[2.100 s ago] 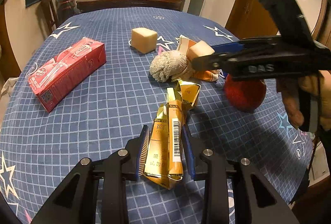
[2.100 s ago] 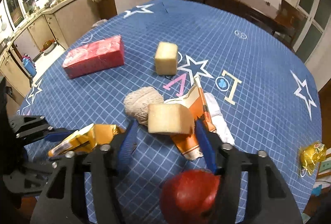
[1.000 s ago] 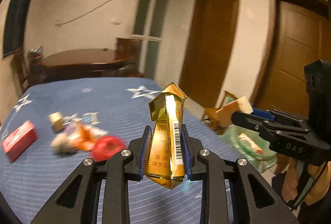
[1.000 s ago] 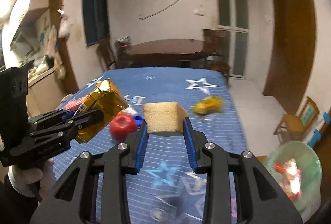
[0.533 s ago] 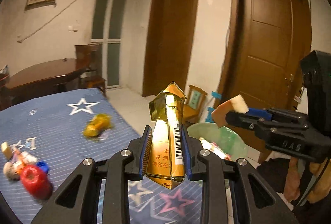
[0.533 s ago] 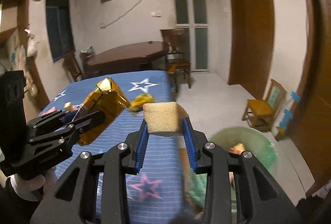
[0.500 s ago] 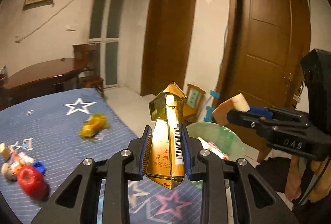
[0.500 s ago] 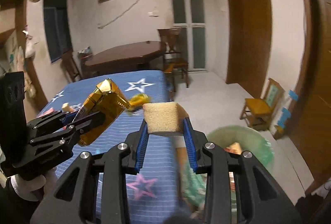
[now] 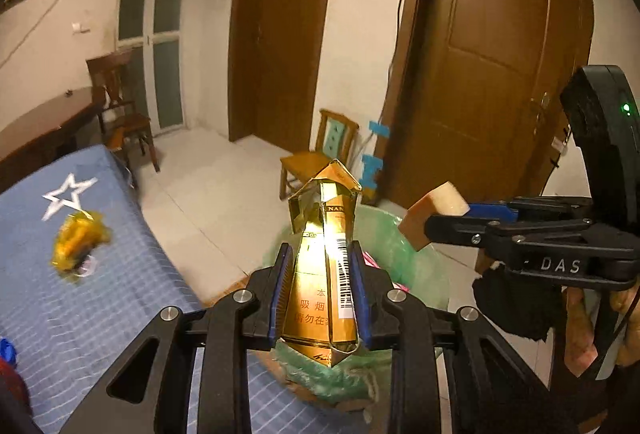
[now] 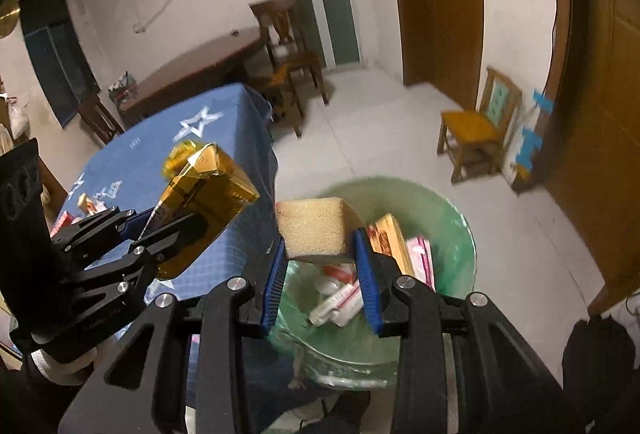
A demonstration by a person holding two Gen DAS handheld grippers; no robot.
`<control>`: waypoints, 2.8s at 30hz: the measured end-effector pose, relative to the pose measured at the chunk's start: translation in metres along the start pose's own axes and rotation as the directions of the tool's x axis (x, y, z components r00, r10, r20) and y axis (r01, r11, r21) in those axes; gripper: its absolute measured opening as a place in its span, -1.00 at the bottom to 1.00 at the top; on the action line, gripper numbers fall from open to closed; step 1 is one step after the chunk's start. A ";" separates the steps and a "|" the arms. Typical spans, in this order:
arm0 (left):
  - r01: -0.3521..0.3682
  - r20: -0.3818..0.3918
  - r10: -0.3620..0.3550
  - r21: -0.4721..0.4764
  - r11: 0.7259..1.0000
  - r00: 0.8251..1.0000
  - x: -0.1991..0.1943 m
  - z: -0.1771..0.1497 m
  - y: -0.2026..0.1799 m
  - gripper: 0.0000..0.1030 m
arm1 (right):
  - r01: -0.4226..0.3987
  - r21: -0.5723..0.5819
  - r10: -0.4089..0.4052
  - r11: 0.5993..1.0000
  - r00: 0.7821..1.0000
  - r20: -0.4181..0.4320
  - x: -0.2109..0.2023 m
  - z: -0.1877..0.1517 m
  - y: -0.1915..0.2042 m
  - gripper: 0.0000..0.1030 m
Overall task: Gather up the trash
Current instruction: 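Carry the gold pack and beige sponge with both grippers over the bin, then open both grippers to drop the pack and sponge into the bin, then move both open grippers back toward the items on the table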
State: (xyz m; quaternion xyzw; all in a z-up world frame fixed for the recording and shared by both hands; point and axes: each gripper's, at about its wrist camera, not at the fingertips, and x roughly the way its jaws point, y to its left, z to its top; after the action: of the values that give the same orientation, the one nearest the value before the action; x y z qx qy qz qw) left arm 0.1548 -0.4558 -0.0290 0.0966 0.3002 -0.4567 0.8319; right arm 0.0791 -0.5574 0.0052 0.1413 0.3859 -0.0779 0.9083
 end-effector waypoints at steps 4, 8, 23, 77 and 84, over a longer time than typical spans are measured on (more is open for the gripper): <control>0.006 -0.059 -0.006 -0.008 1.000 0.998 0.043 0.000 -0.007 -0.43 | 0.001 0.029 0.000 1.000 0.998 -0.055 0.018 -0.001 -0.022 -0.38; 0.004 -0.108 -0.005 -0.010 1.000 0.994 0.079 -0.005 -0.011 -0.43 | 0.006 0.050 -0.001 0.999 0.996 -0.088 0.028 -0.007 -0.035 -0.38; -0.006 -0.169 0.003 -0.015 1.000 0.986 0.140 -0.028 -0.001 -0.43 | 0.001 0.079 0.009 0.997 0.992 -0.124 0.048 -0.012 -0.063 -0.38; -0.068 -0.170 0.065 -0.010 0.998 0.983 0.109 -0.032 0.003 0.20 | 0.013 0.103 -0.005 0.995 0.997 -0.081 0.038 -0.017 -0.073 0.12; -0.074 -0.151 0.072 -0.009 0.997 0.986 0.086 -0.034 0.011 0.20 | 0.007 0.061 -0.005 0.998 1.000 -0.028 0.021 -0.018 -0.053 0.14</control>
State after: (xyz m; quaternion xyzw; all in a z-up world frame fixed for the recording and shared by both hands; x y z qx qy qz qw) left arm 0.1842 -0.4951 -0.1075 0.1357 0.3619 -0.4152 0.8235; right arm 0.0681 -0.6026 -0.0329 0.1688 0.3964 -0.0903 0.8979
